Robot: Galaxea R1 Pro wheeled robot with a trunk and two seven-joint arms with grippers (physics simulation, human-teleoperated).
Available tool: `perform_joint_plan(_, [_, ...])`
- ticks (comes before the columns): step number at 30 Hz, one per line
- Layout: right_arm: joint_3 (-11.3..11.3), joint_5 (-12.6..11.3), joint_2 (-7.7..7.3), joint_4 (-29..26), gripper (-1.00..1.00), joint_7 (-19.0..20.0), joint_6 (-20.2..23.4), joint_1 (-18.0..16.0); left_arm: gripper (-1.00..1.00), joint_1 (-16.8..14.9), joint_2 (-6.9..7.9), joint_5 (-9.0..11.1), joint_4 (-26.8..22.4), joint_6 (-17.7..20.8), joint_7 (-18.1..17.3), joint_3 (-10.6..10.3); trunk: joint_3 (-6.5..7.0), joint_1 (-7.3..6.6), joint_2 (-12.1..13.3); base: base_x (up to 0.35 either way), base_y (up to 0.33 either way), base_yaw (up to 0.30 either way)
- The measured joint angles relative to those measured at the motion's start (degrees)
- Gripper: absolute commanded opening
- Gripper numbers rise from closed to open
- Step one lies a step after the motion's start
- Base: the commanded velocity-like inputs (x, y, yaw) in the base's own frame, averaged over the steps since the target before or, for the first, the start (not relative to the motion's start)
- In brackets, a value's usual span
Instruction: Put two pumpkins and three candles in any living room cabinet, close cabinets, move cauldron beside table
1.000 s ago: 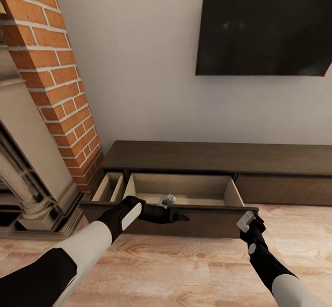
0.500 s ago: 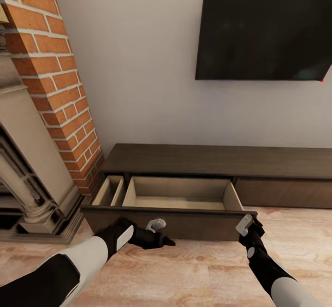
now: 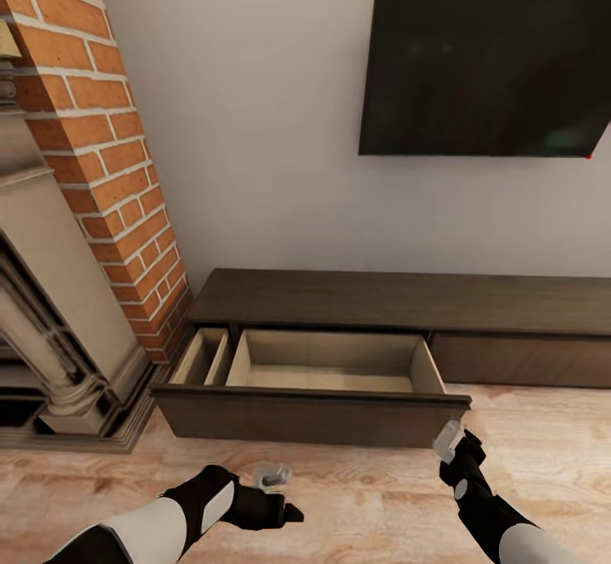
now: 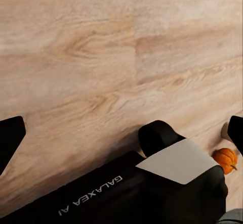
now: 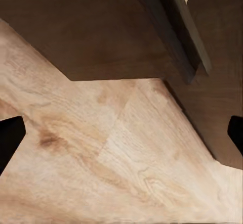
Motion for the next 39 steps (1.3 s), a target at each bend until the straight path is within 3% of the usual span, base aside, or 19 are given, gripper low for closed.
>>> perform_joint_plan(4, [-0.17, -0.43, -0.17, 6.82, 1.0, 0.0, -0.25, 0.22, 1.0, 4.49, 0.04, 0.02, 1.11, -1.64, 6.14, -0.12, 0.72, -0.88, 1.6, 0.0, 0.0, 0.0])
perform_joint_plan(5, [-0.86, -5.86, -0.37, 10.21, 1.0, 0.07, -2.68, 0.6, 1.0, 6.32, 0.07, 0.12, 1.24, -4.85, 10.13, -0.21, 0.88, -1.1, 2.01, 0.0, 0.0, 0.0])
perform_joint_plan(7, [-1.13, -13.08, -0.69, 12.04, 1.0, 0.29, -5.34, 0.95, 1.0, 7.54, 0.2, 0.34, 1.34, -7.07, 13.41, 0.0, 1.26, -1.54, 2.81, 0.0, 0.0, 0.0])
perform_joint_plan(8, [-1.34, -21.55, -1.61, 13.38, 1.0, 0.76, -7.09, 1.62, 1.0, 9.09, 0.4, 0.46, 1.41, -8.37, 18.15, 0.05, 1.42, -1.76, 3.21, 0.0, 0.0, 0.0])
perform_joint_plan(11, [-1.27, -25.2, -1.96, 14.02, 1.0, 2.95, -7.67, 3.17, 1.0, 10.69, 0.47, 1.13, 1.43, -9.13, 21.46, 0.44, 1.97, -2.42, 4.41, 0.0, 0.0, 0.0])
perform_joint_plan(12, [-1.35, -26.51, -1.84, 14.4, 1.0, 7.38, -7.9, 4.45, 1.0, 11.61, 1.0, 5.29, 2.42, -12.99, 22.52, 1.26, 2.14, -2.63, 4.81, 0.0, 0.0, 0.0])
perform_joint_plan(13, [-1.4, -27.97, -1.76, 14.92, 1.0, 9.09, -7.98, 5.6, 1.0, 11.87, 1.2, 10.11, 5.23, -16.13, 23.07, 1.54, 2.32, -2.85, 5.21, 0.0, 0.0, 0.0])
perform_joint_plan(14, [-1.38, -28.95, -1.76, 15.02, 1.0, 9.42, -8.01, 6.14, 1.0, 11.91, 1.31, 11.81, 6.27, -16.97, 23.56, 1.62, 2.51, -3.07, 5.61, 0.0, 0.0, 0.0])
perform_joint_plan(19, [-1.35, -33.36, -1.7, 15.27, 1.0, 9.86, -8.68, 7.36, 1.0, 12.19, 3.27, 14.63, 7.74, -18.18, 28.33, 1.68, 3.41, -4.17, 7.62, 0.0, 0.0, 0.0])
perform_joint_plan(25, [-1.31, -34.22, -1.4, 15.37, 1.0, 9.92, -9.6, 10.09, 1.0, 13.37, 3.32, 15.09, 7.94, -18.42, 34.11, 1.74, 4.49, -5.49, 10.03, 0.0, 0.0, 0.0])
perform_joint_plan(29, [-1.31, -34.39, 0.4, 15.41, 1.0, 9.93, -9.63, 11.14, 1.0, 13.64, 4.11, 15.25, 8.0, -18.61, 38.19, 1.94, 5.21, -6.37, 11.63, 0.0, 0.0, -0.002])
perform_joint_plan(32, [-1.33, -34.65, 1.18, 15.38, 1.0, 9.92, -9.64, 11.68, 1.0, 14.04, 6.1, 15.37, 8.01, -18.66, 39.54, 2.18, 5.83, -7.03, 12.83, 0.0, 0.0, -0.13])
perform_joint_plan(39, [-1.34, -38.09, 1.38, 15.37, 1.0, 9.93, -9.56, 11.94, 1.0, 15.0, 6.56, 15.4, 7.9, -18.76, 39.55, 2.29, 6.79, -7.69, 14.05, 0.0, 0.0, -0.221])
